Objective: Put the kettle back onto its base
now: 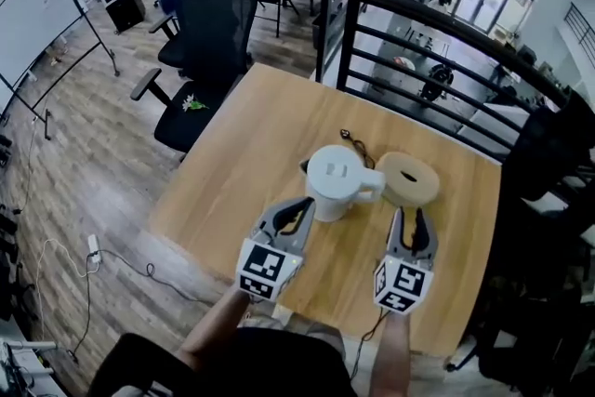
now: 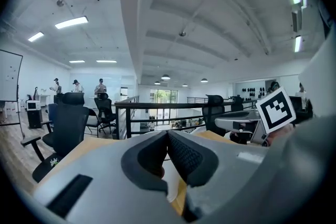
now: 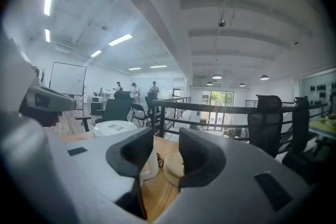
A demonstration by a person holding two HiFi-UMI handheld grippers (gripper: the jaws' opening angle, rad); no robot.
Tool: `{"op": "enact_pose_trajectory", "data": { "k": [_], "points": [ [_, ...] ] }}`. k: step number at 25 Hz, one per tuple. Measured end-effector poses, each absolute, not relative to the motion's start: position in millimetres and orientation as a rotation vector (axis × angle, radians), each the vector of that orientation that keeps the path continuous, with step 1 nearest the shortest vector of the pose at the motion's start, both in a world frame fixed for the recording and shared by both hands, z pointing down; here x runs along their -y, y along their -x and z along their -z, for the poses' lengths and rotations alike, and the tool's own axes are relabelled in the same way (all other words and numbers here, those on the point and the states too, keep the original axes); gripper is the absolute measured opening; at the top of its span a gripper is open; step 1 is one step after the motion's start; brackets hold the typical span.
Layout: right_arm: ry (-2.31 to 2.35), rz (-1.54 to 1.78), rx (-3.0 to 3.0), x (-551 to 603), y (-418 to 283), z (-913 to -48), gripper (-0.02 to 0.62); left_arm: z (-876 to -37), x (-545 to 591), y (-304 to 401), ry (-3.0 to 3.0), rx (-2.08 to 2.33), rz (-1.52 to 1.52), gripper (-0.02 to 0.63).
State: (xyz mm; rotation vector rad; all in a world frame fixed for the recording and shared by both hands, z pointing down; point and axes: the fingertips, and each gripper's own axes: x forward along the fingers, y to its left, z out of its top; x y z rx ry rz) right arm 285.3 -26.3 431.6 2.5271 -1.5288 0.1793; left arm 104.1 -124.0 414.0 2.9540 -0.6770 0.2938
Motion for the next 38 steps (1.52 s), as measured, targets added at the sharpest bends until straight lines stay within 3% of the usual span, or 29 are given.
{"op": "enact_pose_trajectory", "data": {
  "k": [19,38],
  "points": [
    [-2.634,-0.162,1.339,-82.6,-211.3,-415.0,0.052,-383.2,44.2,-94.9,-3.069,0.344,-0.22,0.002],
    [-2.664,-0.148,1.298,-90.4,-189.0,-412.5,0.0,-384.9,32.1,-87.8,-3.086,0.256,-0.221,0.002]
  ]
}}
